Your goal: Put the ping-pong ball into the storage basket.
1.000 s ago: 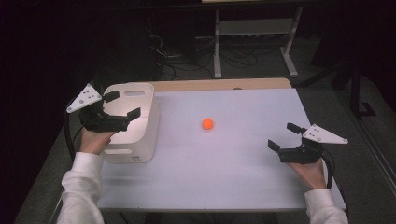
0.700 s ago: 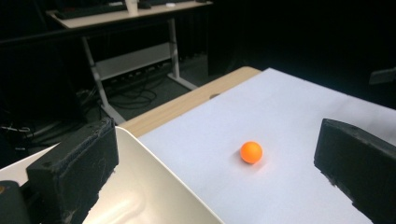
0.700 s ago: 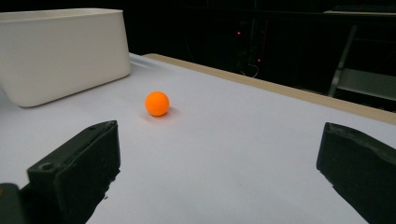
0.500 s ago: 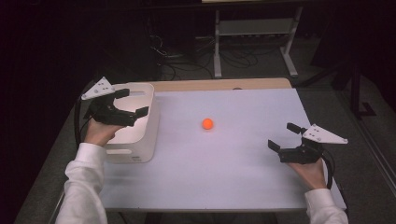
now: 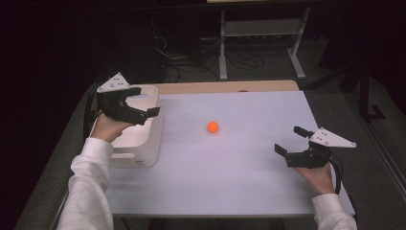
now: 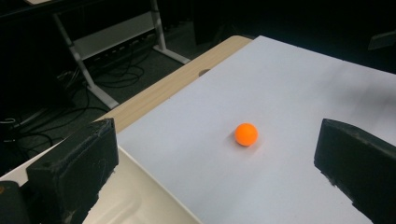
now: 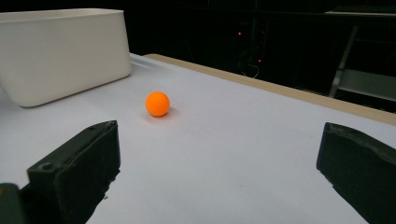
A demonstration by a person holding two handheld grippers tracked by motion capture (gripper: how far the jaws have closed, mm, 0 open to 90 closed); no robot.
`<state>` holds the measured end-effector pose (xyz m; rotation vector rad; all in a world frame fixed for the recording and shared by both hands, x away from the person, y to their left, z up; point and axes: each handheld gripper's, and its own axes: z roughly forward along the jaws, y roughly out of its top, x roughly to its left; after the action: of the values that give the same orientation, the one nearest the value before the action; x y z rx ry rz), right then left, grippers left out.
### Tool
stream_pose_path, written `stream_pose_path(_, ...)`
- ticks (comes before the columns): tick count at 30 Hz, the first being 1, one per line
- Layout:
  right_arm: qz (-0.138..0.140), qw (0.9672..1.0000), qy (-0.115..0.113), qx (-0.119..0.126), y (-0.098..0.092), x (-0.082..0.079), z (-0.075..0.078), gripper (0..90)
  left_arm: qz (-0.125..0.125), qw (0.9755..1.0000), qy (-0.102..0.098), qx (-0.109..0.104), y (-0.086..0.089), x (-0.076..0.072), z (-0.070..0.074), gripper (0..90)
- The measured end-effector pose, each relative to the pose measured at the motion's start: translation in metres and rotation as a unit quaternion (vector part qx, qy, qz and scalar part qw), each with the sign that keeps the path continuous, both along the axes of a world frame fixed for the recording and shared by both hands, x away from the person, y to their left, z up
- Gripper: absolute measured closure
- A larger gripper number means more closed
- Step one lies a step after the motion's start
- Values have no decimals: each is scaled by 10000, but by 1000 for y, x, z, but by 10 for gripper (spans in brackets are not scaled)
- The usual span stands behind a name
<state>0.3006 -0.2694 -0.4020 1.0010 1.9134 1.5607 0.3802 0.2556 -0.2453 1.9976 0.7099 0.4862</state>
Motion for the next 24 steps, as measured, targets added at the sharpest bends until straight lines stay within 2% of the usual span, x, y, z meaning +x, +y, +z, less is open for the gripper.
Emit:
stream_pose_path(14,29,10000,7,3,0,0,0,0,-282,9984,174,452,-28,18,7,0)
stream_pose_path(20,36,10000,13,8,0,0,0,0,-339,9980,300,448,-35,24,8,0)
stream_pose_path(24,39,10000,16,-7,1,0,0,0,-455,9965,402,574,-41,30,8,0)
